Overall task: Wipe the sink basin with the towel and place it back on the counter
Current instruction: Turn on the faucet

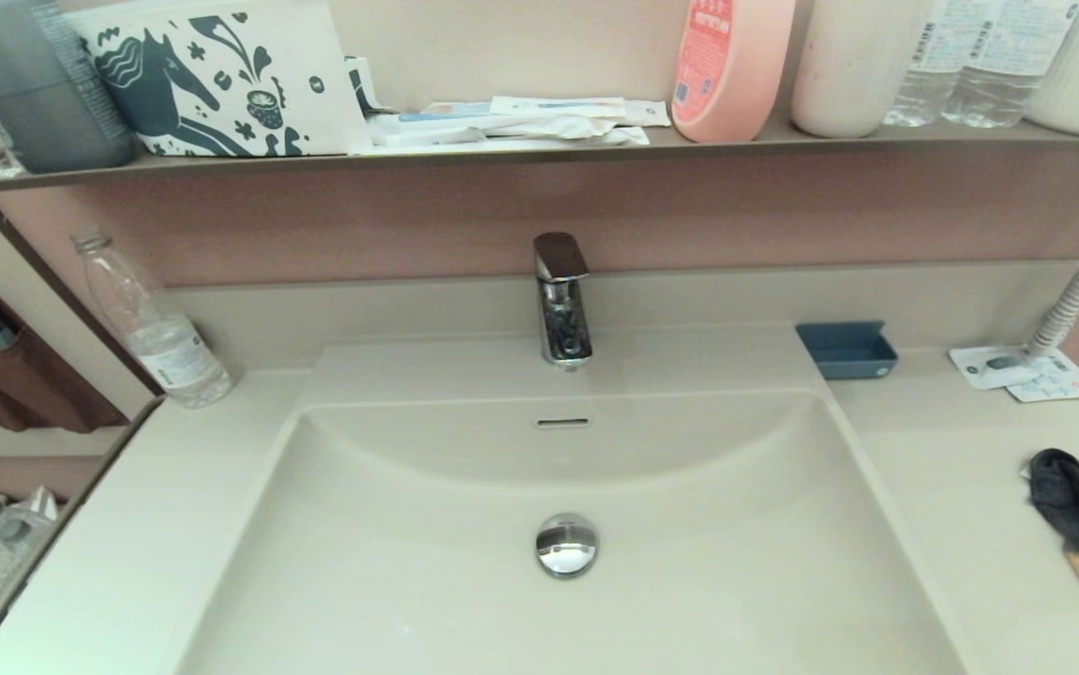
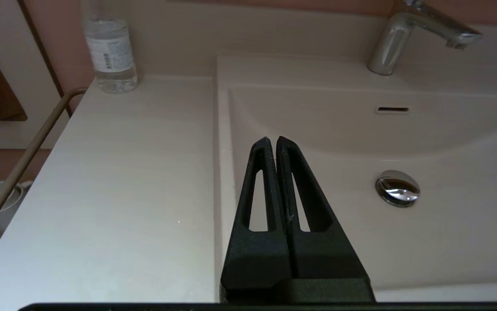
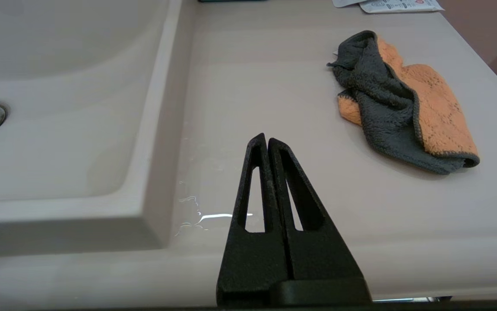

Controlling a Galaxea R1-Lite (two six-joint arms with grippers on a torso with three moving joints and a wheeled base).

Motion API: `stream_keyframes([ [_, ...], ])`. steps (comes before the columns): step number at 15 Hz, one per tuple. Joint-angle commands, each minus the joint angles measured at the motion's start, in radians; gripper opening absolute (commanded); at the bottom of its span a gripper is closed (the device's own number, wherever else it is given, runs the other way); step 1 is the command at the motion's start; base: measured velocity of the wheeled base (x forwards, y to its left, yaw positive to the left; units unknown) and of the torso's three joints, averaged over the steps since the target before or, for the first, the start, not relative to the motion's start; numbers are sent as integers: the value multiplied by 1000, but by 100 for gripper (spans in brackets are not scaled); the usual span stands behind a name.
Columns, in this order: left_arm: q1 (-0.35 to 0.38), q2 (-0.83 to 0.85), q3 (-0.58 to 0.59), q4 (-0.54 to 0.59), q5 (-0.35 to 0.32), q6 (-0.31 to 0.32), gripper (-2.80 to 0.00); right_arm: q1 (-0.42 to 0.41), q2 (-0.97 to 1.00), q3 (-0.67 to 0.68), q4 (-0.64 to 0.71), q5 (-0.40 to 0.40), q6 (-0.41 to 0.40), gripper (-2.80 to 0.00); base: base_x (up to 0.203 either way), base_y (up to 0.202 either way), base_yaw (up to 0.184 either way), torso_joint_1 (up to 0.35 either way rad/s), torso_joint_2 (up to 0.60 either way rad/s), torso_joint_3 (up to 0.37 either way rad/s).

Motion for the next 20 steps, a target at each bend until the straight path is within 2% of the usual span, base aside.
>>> stream_keyframes([
  [1,1,141,-79,-5,-23,1,-280,0,0,0,0,0,0,-280,0,0,0,0,0,0],
  [5,2,319,-190,-26,-100,5,-280,0,0,0,0,0,0,-280,0,0,0,0,0,0],
  [11,-5,574,-195,-254,-130,7,-280,0,0,0,0,0,0,-280,0,0,0,0,0,0],
  [17,-110,711,-198,-336,-129,-3,-280,0,0,0,0,0,0,-280,0,0,0,0,0,0],
  [20,-167,844,-202,-480,-102,-1,-280,0,0,0,0,0,0,-280,0,0,0,0,0,0],
])
